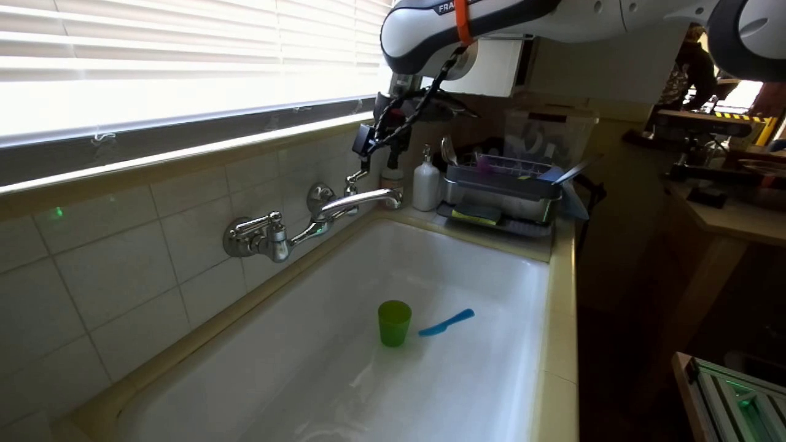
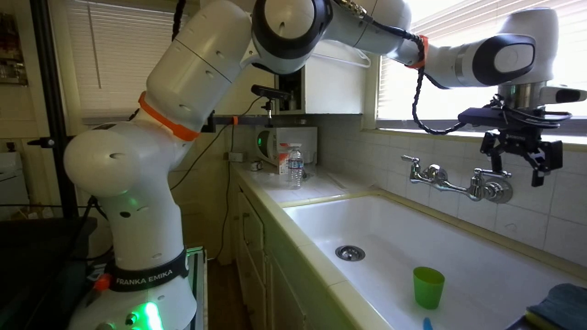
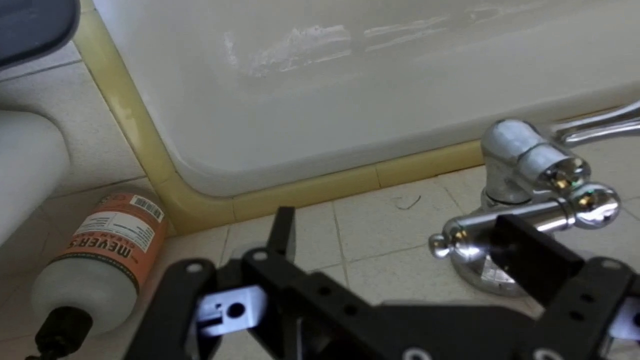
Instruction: Open then close the water to the kitchen faucet
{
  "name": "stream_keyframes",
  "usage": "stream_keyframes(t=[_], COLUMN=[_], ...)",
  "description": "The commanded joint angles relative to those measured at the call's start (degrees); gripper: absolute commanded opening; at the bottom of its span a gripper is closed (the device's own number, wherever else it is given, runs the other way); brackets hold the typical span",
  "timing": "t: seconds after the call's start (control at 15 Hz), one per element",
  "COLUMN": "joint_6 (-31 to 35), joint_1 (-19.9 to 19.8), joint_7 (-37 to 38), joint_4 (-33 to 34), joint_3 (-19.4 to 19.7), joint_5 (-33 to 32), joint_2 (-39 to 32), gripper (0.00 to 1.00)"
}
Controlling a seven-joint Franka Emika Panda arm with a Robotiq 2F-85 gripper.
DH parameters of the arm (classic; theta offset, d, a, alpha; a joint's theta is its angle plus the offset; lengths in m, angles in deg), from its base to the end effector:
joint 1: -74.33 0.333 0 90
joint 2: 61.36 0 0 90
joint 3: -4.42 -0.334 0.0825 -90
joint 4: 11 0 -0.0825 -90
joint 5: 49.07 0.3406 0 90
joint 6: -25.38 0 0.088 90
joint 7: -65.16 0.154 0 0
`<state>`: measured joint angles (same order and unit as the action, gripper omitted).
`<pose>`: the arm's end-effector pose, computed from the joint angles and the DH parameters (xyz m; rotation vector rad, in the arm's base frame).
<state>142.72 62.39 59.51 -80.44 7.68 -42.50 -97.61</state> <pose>0.7115 -0.1709 0.4086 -3.0730 0.2998 -0.3320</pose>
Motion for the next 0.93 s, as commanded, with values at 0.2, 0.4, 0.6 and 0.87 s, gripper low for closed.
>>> stream_keyframes(t=[0.2, 0.4, 0.6, 0.87], joint_6=[7.13, 9.21, 7.87, 7.30], joint_1=[-1.75, -1.39, -1.42, -0.92], joint_7=[-0.81, -0.53, -0.37, 0.26], joint_4=[0.73, 0.20, 0.22, -0.22], joint_3=[-1.46, -0.61, -0.48, 0.18], joint_5=[4.89, 3.17, 2.68, 1.46], joint_2=[-1.56, -2.26, -2.83, -2.66], gripper=[1.00, 1.00, 1.00, 1.00])
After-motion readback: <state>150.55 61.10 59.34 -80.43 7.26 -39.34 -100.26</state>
